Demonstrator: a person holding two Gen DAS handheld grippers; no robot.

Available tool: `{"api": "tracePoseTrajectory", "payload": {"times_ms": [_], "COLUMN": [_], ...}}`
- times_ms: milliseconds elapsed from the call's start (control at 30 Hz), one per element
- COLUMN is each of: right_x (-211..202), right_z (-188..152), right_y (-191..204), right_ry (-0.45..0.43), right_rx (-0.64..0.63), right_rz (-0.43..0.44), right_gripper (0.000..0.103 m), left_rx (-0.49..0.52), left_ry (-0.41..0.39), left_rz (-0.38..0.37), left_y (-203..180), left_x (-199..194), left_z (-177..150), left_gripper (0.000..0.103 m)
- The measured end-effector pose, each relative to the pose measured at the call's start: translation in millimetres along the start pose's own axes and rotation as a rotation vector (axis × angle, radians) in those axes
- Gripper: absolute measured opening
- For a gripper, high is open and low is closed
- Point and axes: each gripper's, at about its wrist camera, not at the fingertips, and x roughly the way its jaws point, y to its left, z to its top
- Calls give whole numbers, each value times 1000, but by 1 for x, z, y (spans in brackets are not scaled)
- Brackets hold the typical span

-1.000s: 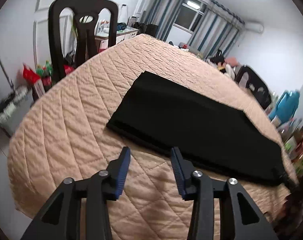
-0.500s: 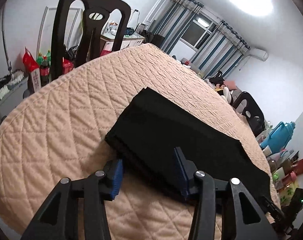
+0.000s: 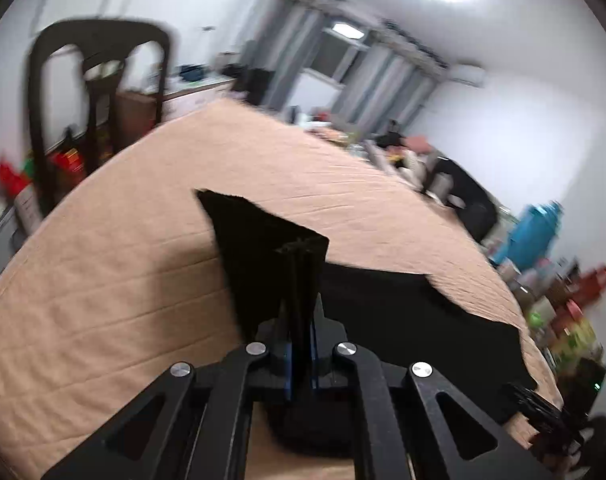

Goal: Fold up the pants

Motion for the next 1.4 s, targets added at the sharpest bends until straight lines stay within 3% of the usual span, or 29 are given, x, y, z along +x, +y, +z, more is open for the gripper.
{"api": "tracePoseTrajectory", "payload": {"times_ms": [200, 400, 567, 633, 733, 833, 900, 1100, 1400], "right_x": [-12, -23, -24, -19, -7, 7, 22, 59, 87], "right_z": [0, -7, -11, -9, -3, 7, 15, 32, 48], "right_y": [-9, -25, -37, -39, -35, -25, -20, -5, 0], "right_ry": [-33, -44, -34, -26, -9, 10, 45, 132, 197], "right_rx": [31, 94, 174, 198, 210, 202, 205, 181, 234], "right_rz": [-3, -12, 42, 85, 145, 207, 245, 241, 296], "right_gripper": [28, 28, 28, 28, 28, 32, 43, 43, 39], "left_rx": [169, 322, 335, 315, 299, 281, 266, 195, 159], "left_ry": [91, 282, 427, 433, 367, 272, 220, 156, 138], "left_rz": [-231, -398, -417, -438, -471, -429, -356, -200, -159], "left_y": [-92, -164, -166, -159, -152, -135, -120, -77, -54], "left_x": [39, 86, 98, 91, 67, 51, 47, 47, 55], "left_z": [2, -44, -75, -74, -65, -51, -42, -29, -27], "left_gripper": [7, 7, 13, 18, 31, 34, 34, 34, 34]}}
